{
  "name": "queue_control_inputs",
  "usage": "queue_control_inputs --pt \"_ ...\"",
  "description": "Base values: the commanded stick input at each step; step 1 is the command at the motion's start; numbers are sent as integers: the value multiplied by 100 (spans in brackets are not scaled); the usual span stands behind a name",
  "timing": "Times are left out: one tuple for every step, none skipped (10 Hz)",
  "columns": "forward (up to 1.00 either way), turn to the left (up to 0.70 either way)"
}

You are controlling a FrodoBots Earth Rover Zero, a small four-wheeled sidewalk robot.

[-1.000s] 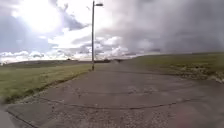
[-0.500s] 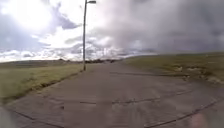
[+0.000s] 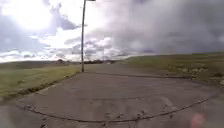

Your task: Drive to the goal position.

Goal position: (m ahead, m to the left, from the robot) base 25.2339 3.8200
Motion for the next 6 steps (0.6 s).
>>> queue_control_inputs --pt "100 -21" --pt "100 -37" --pt "100 -40" --pt "100 -40" --pt "100 0" --pt "100 0"
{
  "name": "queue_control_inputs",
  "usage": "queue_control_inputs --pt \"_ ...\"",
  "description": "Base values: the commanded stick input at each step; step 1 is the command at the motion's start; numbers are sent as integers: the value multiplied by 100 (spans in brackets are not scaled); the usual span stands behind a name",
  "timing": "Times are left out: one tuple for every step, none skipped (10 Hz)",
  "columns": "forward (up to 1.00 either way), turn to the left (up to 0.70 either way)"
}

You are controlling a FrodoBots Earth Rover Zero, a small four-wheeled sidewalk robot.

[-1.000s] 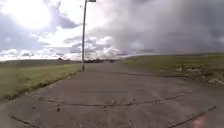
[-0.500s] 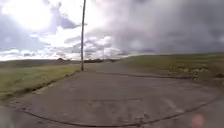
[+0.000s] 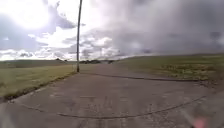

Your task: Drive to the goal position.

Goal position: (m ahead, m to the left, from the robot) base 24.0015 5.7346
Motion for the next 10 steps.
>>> queue_control_inputs --pt "100 0" --pt "100 0" --pt "100 0" --pt "100 0" --pt "100 0" --pt "100 -40" --pt "100 -40" --pt "100 -18" --pt "100 -12" --pt "100 -7"
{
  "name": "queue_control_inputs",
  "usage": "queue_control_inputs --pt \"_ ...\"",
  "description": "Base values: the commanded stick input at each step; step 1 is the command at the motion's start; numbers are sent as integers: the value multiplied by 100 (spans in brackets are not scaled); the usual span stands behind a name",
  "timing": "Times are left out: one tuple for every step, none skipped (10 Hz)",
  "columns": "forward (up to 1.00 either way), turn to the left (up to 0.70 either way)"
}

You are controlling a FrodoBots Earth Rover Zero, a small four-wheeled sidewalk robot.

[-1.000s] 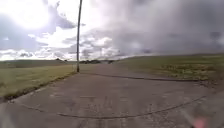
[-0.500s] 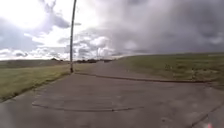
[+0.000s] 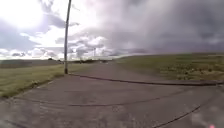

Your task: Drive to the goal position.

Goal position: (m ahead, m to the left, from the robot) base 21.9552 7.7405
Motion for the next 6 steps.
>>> queue_control_inputs --pt "100 -1" --pt "100 0" --pt "100 0" --pt "0 0" --pt "0 0" --pt "0 0"
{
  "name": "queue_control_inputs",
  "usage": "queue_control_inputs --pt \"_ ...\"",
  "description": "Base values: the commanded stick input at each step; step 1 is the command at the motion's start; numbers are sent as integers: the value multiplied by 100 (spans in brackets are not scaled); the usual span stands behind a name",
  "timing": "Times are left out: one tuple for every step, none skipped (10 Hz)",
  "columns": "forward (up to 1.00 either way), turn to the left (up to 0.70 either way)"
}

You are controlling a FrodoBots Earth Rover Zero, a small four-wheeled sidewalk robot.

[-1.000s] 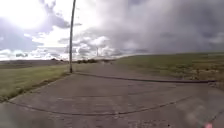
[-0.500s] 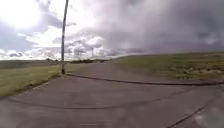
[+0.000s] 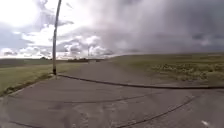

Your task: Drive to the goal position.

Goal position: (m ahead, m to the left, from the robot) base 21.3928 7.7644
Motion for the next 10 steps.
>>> queue_control_inputs --pt "0 0" --pt "0 0" --pt "0 0" --pt "0 0" --pt "0 0" --pt "0 0" --pt "100 0" --pt "100 0" --pt "100 0" --pt "100 0"
